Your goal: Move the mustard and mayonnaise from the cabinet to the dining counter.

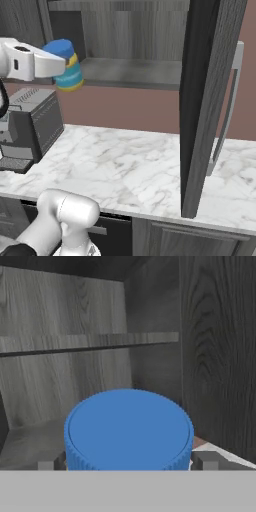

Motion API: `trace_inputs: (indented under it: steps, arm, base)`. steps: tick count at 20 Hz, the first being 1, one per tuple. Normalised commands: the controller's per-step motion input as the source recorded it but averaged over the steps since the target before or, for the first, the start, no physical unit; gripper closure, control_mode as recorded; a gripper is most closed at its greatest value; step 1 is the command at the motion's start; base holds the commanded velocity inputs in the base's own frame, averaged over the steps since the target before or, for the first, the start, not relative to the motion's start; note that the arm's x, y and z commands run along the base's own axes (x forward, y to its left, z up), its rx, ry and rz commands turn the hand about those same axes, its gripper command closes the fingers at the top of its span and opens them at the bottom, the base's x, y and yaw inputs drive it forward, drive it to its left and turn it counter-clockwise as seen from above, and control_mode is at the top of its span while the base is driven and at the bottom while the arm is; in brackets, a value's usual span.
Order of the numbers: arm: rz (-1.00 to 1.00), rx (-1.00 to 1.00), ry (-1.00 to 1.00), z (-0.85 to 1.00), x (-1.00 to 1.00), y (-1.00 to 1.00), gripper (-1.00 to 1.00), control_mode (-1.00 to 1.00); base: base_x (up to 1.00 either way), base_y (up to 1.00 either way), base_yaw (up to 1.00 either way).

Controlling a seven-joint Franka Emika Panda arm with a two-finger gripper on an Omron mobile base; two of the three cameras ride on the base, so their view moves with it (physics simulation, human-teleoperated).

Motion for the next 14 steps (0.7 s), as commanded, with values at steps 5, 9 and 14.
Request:
trace_inputs:
  steps: [5,9,14]
  arm:
    - [0.0,0.0,0.06,-0.18,-0.99,0.13,1.0,-1.0]
    - [0.0,0.0,0.03,-0.28,-0.83,0.0,1.0,-1.0]
    - [0.0,0.0,0.04,-0.18,-0.61,0.0,1.0,-1.0]
  base:
    - [0.0,0.0,0.0]
    - [0.0,0.0,0.0]
    - [0.0,0.0,0.0]
